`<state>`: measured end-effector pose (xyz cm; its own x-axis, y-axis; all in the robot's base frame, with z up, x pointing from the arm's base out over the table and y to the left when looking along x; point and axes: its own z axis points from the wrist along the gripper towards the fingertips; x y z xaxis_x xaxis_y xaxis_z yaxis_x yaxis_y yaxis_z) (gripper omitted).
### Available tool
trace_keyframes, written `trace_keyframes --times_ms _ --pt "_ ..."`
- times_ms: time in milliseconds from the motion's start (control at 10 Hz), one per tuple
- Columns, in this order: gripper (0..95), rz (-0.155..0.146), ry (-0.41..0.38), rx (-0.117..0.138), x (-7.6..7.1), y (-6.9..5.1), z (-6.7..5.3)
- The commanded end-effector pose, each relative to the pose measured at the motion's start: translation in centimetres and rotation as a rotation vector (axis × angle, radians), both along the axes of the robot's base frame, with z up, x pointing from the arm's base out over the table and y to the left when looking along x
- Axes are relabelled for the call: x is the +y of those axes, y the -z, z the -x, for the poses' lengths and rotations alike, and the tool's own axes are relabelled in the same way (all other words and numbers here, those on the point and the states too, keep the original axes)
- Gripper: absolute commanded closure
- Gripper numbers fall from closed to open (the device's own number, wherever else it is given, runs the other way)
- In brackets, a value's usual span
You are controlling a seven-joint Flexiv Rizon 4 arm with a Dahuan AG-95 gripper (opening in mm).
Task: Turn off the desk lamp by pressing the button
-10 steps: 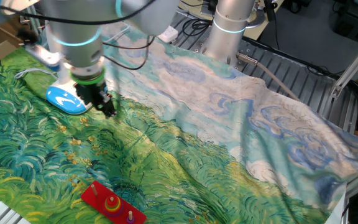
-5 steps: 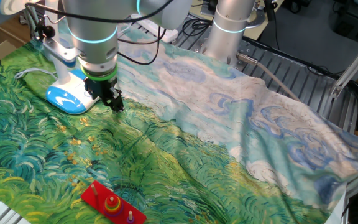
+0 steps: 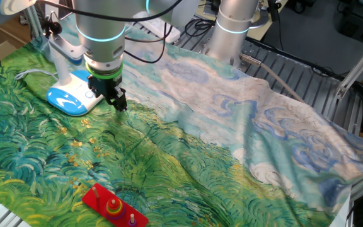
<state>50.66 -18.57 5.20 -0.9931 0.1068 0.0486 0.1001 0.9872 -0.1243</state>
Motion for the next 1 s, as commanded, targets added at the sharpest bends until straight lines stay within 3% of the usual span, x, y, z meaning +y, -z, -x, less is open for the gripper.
trace_keyframes --times_ms 100,1000 --pt "19.0 0.003 -0.007 0.0 -0.08 -0.04 0.01" --pt "19.0 -0.003 -0.038 -0.007 -0.12 0.13 -0.38"
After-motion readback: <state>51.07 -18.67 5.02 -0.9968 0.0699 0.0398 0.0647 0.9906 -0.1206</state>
